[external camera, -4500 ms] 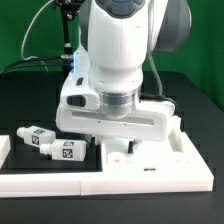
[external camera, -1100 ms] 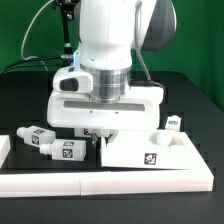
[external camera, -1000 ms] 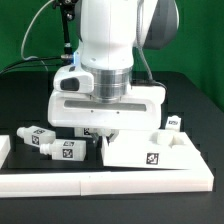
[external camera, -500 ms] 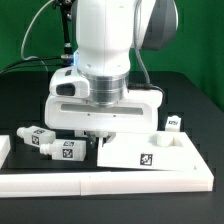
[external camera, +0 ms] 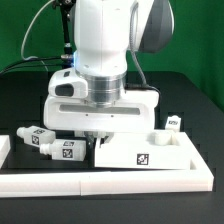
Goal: Assemble one leg
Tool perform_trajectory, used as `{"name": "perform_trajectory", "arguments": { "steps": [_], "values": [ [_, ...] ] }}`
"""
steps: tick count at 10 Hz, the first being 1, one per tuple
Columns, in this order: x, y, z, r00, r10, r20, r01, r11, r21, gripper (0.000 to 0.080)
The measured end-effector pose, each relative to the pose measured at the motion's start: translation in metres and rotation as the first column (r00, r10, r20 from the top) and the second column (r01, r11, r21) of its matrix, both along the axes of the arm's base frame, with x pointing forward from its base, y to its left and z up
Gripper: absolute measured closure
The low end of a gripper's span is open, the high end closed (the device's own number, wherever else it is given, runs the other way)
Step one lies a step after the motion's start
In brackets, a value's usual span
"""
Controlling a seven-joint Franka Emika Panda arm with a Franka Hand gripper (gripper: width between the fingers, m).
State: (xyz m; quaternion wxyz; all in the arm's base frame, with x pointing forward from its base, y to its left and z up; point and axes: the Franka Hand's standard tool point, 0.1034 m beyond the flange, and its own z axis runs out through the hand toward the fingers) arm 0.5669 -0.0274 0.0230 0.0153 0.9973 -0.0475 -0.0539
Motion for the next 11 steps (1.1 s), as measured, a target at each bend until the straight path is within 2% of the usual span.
{"name": "perform_trajectory", "arguments": {
  "steps": [2,4,5,7,11],
  "values": [
    [-0.002,0.007,-0.002,1.000,0.004,-0.004,-0.004,1.000,-0.006,0.0748],
    [-0.016,0.005,-0.010,1.000,0.018,-0.020,-0.018,1.000,-0.002,0.0749],
    [-0.015,0.006,-0.011,1.000,0.013,-0.023,-0.013,1.000,-0.002,0.0749],
    [0.009,0.005,-0.013,1.000,-0.003,-0.014,0.002,1.000,-0.008,0.0748],
    [0.013,0.007,-0.015,1.000,-0.016,-0.027,0.015,1.000,-0.015,0.0747]
  ]
}}
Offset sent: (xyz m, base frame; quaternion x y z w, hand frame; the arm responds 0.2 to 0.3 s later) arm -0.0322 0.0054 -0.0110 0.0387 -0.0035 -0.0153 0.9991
